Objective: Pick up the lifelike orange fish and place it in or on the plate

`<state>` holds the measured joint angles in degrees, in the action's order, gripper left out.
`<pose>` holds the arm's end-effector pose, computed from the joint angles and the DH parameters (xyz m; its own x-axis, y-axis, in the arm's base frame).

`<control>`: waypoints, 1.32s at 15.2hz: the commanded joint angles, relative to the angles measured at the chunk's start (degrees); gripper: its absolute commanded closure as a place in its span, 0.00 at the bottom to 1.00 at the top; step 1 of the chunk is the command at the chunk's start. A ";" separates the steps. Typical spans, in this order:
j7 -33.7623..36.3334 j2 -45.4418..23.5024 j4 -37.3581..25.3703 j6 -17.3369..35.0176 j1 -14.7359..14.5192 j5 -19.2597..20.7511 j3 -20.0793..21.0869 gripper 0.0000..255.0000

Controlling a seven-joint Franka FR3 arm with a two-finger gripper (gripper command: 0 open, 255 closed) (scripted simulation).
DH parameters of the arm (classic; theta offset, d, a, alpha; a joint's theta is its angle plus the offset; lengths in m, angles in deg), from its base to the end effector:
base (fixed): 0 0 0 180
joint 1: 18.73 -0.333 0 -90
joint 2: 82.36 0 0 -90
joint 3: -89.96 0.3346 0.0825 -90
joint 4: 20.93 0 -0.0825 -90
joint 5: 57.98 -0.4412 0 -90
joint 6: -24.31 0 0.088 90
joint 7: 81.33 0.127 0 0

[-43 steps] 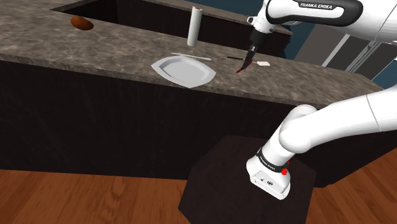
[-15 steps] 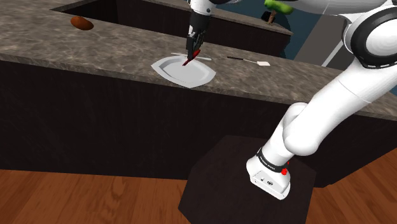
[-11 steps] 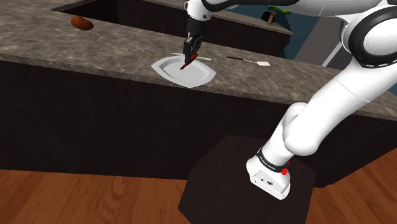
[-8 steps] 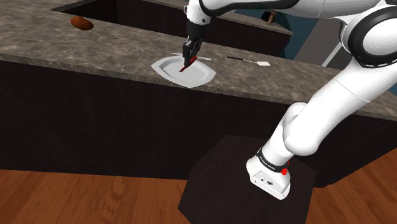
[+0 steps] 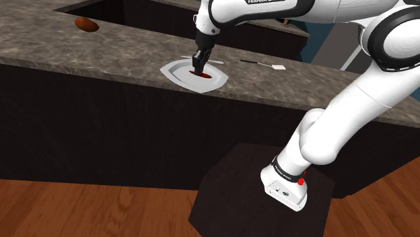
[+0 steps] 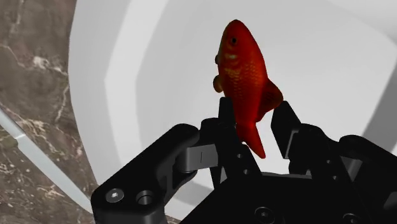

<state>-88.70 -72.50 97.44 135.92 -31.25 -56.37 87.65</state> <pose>0.5550 0.0967 0.4928 0.9488 0.3118 0.0509 0.3109 -0.9501 0.0265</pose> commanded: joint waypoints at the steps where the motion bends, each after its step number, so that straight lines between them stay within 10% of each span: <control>1: -0.02 -0.37 0.57 0.08 0.07 0.01 -0.08 1.00; 5: -0.03 -0.38 0.57 0.08 0.09 0.01 -0.06 1.00; 6: 0.09 -0.37 0.63 0.14 0.05 0.00 0.01 0.00; 20: -0.04 0.54 -5.76 -7.16 0.02 -0.03 0.06 0.00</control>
<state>-88.73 -71.97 91.72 128.83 -31.23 -56.41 87.72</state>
